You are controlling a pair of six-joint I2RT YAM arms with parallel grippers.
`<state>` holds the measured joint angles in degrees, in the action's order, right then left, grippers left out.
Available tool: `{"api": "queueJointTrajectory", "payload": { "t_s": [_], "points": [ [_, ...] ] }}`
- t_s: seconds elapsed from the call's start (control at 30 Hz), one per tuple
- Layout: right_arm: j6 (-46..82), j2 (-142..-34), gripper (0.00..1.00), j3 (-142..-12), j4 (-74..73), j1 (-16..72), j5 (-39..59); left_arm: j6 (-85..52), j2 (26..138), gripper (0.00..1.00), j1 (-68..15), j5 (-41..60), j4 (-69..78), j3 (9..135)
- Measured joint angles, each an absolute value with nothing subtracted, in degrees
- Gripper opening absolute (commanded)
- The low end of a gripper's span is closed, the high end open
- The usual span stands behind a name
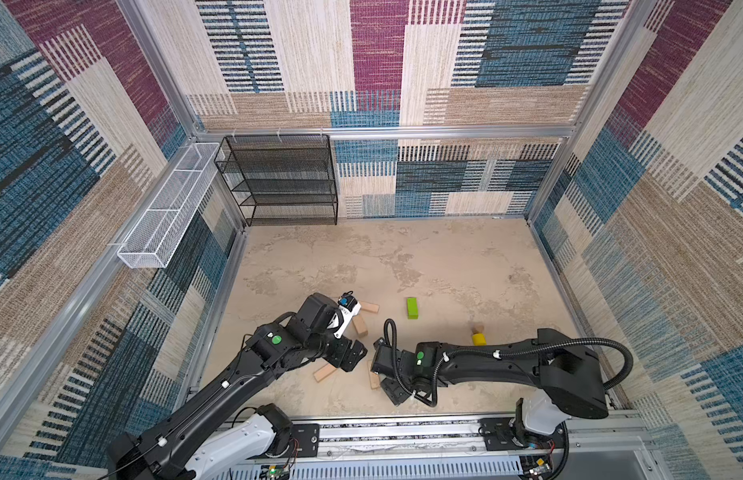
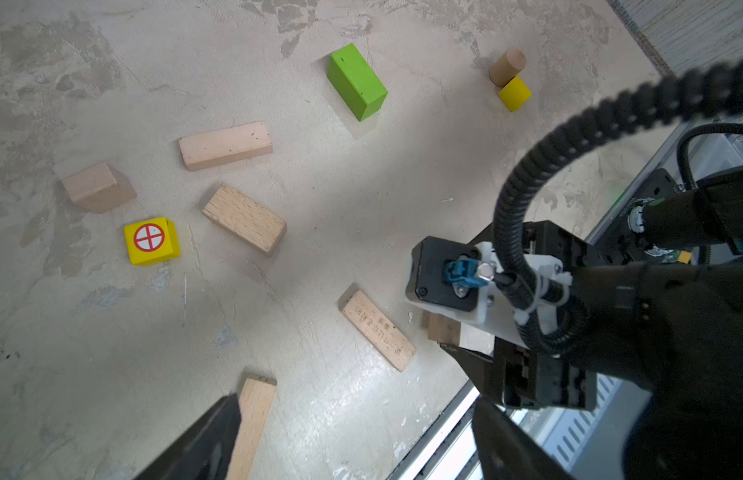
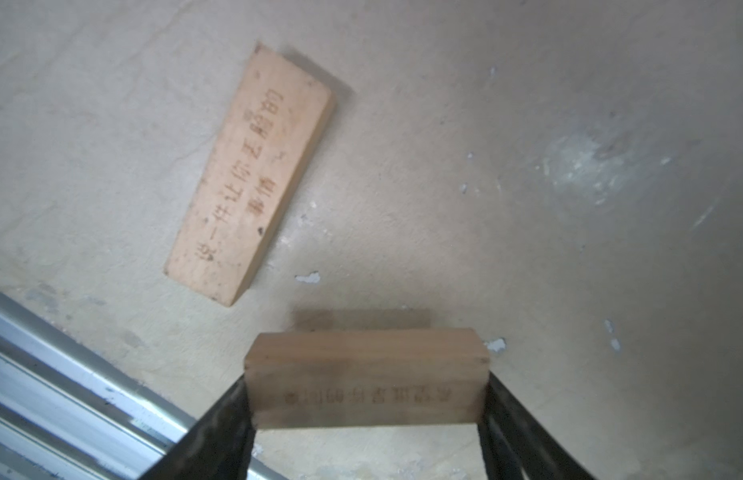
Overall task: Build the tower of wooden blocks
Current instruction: 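Lower the right gripper and close it on the engraved wooden block, then carry the wooden block over the green block while the left gripper advances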
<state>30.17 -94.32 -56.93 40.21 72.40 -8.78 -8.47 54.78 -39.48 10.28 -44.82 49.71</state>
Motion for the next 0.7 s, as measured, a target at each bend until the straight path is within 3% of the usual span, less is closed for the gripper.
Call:
{"api": "queueJointTrajectory", "payload": {
  "t_s": [0.2, 0.57, 0.7],
  "points": [
    [31.68, -92.29, 0.13, -55.72, 40.99, 72.40, -9.67, -8.88, 55.22, 0.99, -39.48, 9.37, -44.82, 49.71],
    [33.10, -90.04, 0.11, -58.08, 41.30, 67.24, -10.15, -8.86, 59.22, 0.99, -39.48, 9.15, -44.40, 49.76],
    [33.06, -88.77, 0.03, -59.00, 41.45, 63.53, -10.13, -7.70, 62.11, 0.99, -39.48, 8.75, -44.01, 52.01]
  ]
}}
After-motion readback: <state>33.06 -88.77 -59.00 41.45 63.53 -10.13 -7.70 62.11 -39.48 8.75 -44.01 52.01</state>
